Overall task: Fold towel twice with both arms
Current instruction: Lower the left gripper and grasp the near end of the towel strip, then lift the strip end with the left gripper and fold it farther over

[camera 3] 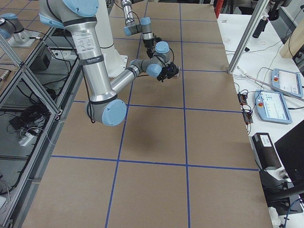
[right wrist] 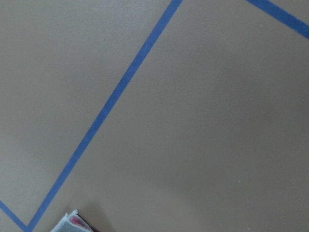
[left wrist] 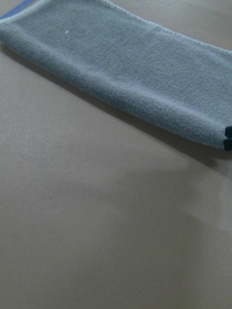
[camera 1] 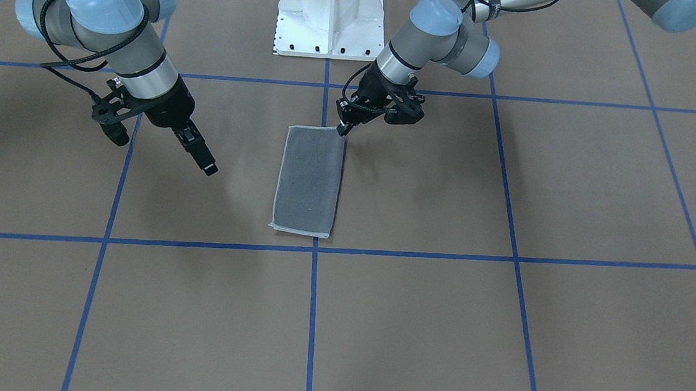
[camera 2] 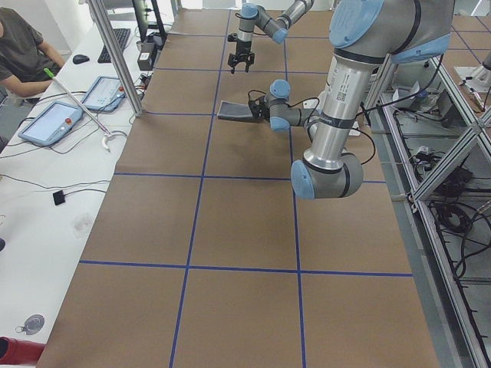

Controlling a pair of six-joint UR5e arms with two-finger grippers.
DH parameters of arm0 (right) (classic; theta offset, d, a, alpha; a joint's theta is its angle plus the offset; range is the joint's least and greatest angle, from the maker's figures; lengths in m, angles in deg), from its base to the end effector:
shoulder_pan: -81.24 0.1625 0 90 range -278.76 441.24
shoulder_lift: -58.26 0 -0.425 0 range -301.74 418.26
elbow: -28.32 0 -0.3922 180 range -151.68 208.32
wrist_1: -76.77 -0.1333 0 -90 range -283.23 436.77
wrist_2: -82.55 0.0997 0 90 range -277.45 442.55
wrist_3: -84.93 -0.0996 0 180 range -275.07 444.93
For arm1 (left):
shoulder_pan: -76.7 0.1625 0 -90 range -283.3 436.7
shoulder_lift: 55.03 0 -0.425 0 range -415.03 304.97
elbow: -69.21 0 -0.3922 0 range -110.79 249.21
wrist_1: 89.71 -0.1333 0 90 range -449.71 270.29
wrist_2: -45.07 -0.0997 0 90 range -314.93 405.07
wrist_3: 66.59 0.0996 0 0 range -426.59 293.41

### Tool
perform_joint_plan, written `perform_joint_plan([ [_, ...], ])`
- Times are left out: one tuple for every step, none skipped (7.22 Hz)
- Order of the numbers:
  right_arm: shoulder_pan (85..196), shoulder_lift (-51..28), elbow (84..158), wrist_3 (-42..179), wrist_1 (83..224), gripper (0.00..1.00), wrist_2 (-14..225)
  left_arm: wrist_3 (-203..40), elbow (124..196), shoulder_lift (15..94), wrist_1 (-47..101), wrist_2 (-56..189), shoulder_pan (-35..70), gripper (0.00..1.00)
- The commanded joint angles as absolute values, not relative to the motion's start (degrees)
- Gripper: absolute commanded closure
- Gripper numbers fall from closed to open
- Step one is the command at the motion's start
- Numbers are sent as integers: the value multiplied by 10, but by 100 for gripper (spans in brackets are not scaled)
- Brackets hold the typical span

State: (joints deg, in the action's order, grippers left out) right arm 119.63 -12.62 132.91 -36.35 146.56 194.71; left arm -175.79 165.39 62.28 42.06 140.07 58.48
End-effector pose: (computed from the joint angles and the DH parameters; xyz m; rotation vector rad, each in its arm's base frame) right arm -0.4098 -0.4469 0.3201 -0.3112 -0.9870 0.9294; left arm 0.5722 -0.3195 0.2525 -0.0866 1.3283 -0.4980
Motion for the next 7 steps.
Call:
perform_joint_plan([
  [1200, -131, 1329, -363, 1466, 0, 1956, -1758, 1676, 641, 376, 1403, 589, 100],
  [1201, -137, 1329, -361, 1465, 0, 1957, -1757, 1669, 648, 371, 1402, 582, 100],
  [1208, -141, 1329, -352, 1465, 0, 1959, -1757, 1663, 660, 369, 1402, 559, 100],
  [1224, -150, 1328, -328, 1465, 0, 1976, -1759, 1642, 686, 369, 1402, 540, 100],
  [1232, -156, 1327, -303, 1466, 0, 1979, -1761, 1600, 719, 369, 1402, 518, 100],
  [1233, -156, 1327, -303, 1466, 0, 1982, -1788, 1578, 735, 369, 1403, 501, 100],
  [1233, -156, 1327, -303, 1466, 0, 1984, -1791, 1555, 759, 370, 1404, 492, 100],
])
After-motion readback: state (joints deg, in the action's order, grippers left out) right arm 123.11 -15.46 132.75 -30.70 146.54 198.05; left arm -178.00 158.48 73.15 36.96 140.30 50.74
